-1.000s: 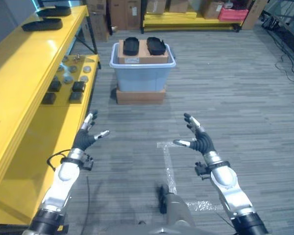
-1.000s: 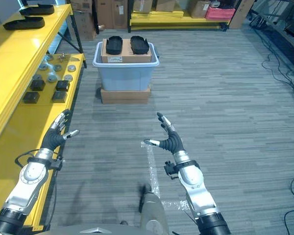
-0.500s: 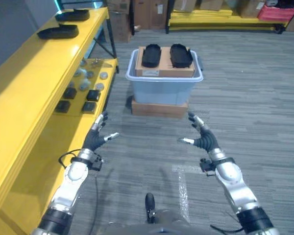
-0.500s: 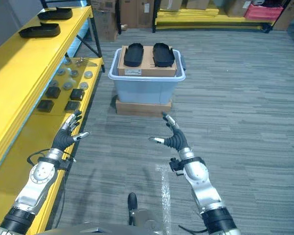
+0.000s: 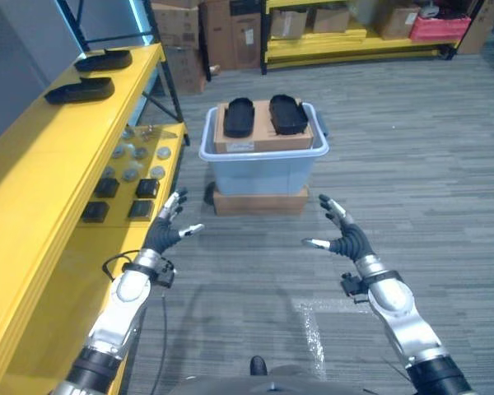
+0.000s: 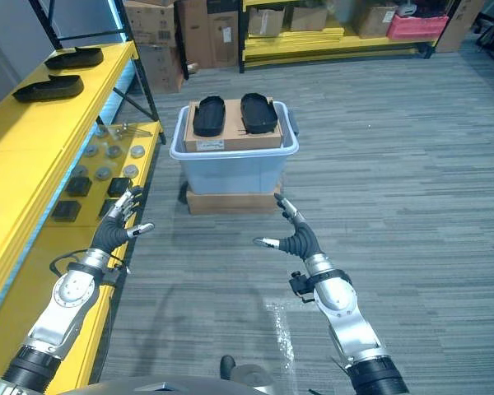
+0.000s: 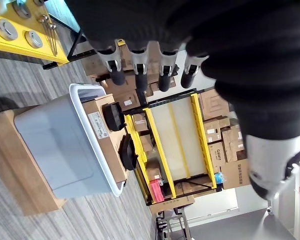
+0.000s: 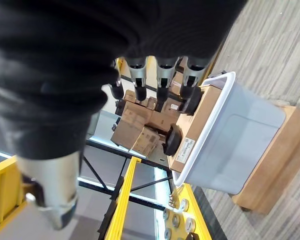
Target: Move parts from the plastic box to the shelf.
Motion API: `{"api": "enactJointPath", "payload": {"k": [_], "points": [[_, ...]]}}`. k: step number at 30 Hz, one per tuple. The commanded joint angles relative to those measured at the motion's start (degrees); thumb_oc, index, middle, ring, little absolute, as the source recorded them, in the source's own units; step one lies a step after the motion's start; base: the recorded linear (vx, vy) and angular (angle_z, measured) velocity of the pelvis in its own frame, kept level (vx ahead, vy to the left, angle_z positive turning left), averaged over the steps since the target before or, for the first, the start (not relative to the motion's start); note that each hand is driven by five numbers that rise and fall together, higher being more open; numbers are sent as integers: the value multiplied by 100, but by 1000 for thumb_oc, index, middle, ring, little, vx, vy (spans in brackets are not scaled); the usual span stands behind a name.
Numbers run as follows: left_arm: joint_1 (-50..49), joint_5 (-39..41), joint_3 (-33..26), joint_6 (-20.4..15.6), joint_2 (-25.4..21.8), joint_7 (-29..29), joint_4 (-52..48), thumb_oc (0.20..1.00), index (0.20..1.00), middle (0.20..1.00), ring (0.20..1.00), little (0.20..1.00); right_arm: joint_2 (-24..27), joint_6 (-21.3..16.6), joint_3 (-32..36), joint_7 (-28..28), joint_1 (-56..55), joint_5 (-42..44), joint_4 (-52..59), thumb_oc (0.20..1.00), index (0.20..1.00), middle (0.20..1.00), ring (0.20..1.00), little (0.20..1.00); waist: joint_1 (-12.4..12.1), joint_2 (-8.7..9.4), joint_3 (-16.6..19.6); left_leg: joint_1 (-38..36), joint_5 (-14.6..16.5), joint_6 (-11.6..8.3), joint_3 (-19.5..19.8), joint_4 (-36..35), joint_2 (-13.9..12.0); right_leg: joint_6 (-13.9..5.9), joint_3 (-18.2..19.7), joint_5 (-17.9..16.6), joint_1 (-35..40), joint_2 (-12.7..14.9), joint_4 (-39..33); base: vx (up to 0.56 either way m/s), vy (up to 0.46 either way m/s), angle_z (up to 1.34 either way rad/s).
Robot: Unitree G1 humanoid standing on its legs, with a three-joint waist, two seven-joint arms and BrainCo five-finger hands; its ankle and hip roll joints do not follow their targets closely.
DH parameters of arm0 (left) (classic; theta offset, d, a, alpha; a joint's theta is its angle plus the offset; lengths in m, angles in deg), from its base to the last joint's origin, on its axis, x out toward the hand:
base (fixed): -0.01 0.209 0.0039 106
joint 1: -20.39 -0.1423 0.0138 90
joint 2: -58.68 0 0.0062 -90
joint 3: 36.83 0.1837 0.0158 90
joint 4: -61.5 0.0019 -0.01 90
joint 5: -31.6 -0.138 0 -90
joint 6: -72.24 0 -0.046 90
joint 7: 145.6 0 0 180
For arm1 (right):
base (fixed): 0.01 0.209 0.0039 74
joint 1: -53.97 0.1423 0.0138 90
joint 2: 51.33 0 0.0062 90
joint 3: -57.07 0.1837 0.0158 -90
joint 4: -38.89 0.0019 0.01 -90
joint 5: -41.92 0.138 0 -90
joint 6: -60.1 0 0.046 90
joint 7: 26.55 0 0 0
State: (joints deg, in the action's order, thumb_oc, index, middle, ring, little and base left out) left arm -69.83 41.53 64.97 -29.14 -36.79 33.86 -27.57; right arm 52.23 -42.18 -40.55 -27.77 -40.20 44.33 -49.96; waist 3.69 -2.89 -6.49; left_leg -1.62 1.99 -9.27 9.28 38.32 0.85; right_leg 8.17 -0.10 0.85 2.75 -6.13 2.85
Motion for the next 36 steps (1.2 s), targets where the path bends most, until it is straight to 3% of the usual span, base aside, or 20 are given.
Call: {"api": "enactJointPath", "payload": {"k": [1,4,5,6,9,12,14,15,20,21,24,25,26,27,29,30,31,33,34,36], "points": [[-65,24,-129,-202,-197,35,-200,1000,1000,1000,1000,1000,23,-213,222,57,88,239,167,1000,1000,1000,1000,1000,-76,212,53,14,-1560,257,-140,270,-86,-624,96,243,306,315,-289,128,-105,-28],[-143,43,-160,-200,-202,40,-222,1000,1000,1000,1000,1000,-1,-181,270,14,67,356,117,1000,1000,1000,1000,1000,-209,270,-35,645,-928,547,-309,358,-23,-627,182,324,434,396,-242,115,-71,-25],[-209,82,-203,-206,-208,51,-233,1000,1000,1000,1000,1000,6,-164,317,-2,64,320,105,1000,1000,1000,1000,1000,-282,353,-91,1016,-451,670,-373,25,130,-652,241,314,488,458,-229,106,-44,-4],[-213,85,-203,-204,-214,54,-236,1000,1000,1000,1000,1000,0,-162,317,-3,61,317,106,1000,1000,1000,1000,1000,-306,352,-81,1013,-413,687,-401,40,122,-661,266,334,489,459,-231,123,-32,2],[-290,94,-246,-216,-220,37,-249,1000,1000,1000,1000,1000,4,-148,354,-60,129,227,57,1000,1000,1000,1000,1000,-443,373,-148,1410,-71,757,-481,-1047,348,-752,385,384,668,463,-285,128,-16,-38],[-439,-14,-373,-203,-255,-37,-281,1000,1000,1000,1000,1000,-106,-117,257,-119,250,189,-79,1000,1000,1000,1000,1000,-681,207,-170,1569,-494,798,-415,-2773,656,-793,653,499,997,224,-417,229,-23,-37],[-483,-31,-415,-202,-253,-43,-294,1000,1000,1000,1000,1000,-142,-110,219,-128,263,179,-122,1000,1000,1000,1000,1000,-750,181,-193,1639,-700,774,-431,-3083,706,-787,760,522,1117,168,-449,196,-31,-57],[-507,-70,-460,-190,-222,-50,-287,1000,1000,1000,1000,1000,-207,-75,159,-110,254,142,-186,1000,1000,1000,1000,1000,-812,116,-206,1843,-989,705,-672,-3582,720,-738,935,614,1282,29,-477,245,-33,-83],[-471,-207,-456,-146,-175,11,-234,1000,1000,1000,1000,1000,-239,-7,105,-29,201,5,-163,1000,1000,1000,1000,1000,-877,29,-78,1628,-1182,864,-1603,-4134,438,-696,1101,830,1589,-138,-472,259,34,-41],[-431,-225,-384,-141,-200,36,-155,1000,1000,1000,1000,1000,-277,20,118,-26,106,-57,-149,1000,1000,1000,1000,1000,-866,37,50,1409,-1370,960,-1639,-4220,437,-729,1121,958,1723,-75,-500,308,97,-20],[-409,-256,-372,-125,-207,47,-137,1000,1000,1000,1000,1000,-313,30,103,-12,97,-57,-176,1000,1000,1000,1000,1000,-867,67,103,1396,-1398,954,-1638,-4199,444,-754,1127,994,1746,-30,-493,198,51,-5],[-376,-327,-394,-129,-242,9,-122,1000,1000,1000,1000,1000,-374,70,66,53,84,-98,-206,1000,1000,1000,1000,1000,-868,219,275,1287,-1324,1025,-1737,-4204,465,-890,1061,1004,1805,175,-379,310,61,-11],[-376,-327,-394,-129,-242,9,-122,1000,1000,1000,1000,1000,-374,70,66,53,84,-98,-206,1000,1000,1000,1000,1000,-868,219,275,1287,-1324,1025,-1737,-4204,465,-890,1061,1004,1805,175,-379,463,90,-26],[-342,-273,-391,-138,-256,2,-125,1000,1000,1000,1000,1000,-433,92,12,93,112,-137,-241,1000,1000,1000,1000,1000,-893,415,405,1145,-1175,1147,-1753,-4202,602,-1113,997,855,1784,471,-33,348,69,-23],[-272,-261,-353,-132,-279,9,-75,1000,1000,1000,1000,1000,-440,115,-46,150,154,-259,-255,1000,1000,1000,1000,1000,-934,549,475,951,-996,1261,-1790,-4193,697,-1398,890,433,1570,684,746,375,60,-38],[-153,-290,-317,-120,-314,8,-49,1000,1000,1000,1000,1000,-406,118,-25,164,210,-400,-217,1000,1000,1000,1000,1000,-909,600,384,759,-837,1358,-1702,-4190,762,-1772,813,-261,1144,774,1826,226,23,-36],[-74,-298,-283,-109,-330,-9,-35,1000,1000,1000,1000,1000,-387,114,4,147,233,-447,-176,1000,1000,1000,1000,1000,-871,593,315,658,-772,1401,-1616,-4198,770,-1948,765,-642,889,767,2411,119,13,-21],[-65,-298,-285,-110,-330,-10,-32,1000,1000,1000,1000,1000,-387,116,6,148,240,-448,-175,1000,1000,1000,1000,1000,-879,567,318,681,-797,1394,-1620,-4200,735,-1944,773,-668,854,733,2422,77,26,30],[156,-345,-215,-64,-385,-87,34,1000,1000,1000,1000,1000,-443,111,22,52,350,-477,-175,1000,1000,1000,1000,1000,-739,339,130,256,-604,1500,-1386,-4304,526,-1923,433,-782,44,751,3783,158,49,44],[165,-347,-214,-62,-380,-89,38,1000,1000,1000,1000,1000,-439,110,23,50,357,-478,-179,1000,1000,1000,1000,1000,-717,359,119,269,-595,1500,-1367,-4290,551,-1914,407,-737,15,776,3858,142,28,38]]}}
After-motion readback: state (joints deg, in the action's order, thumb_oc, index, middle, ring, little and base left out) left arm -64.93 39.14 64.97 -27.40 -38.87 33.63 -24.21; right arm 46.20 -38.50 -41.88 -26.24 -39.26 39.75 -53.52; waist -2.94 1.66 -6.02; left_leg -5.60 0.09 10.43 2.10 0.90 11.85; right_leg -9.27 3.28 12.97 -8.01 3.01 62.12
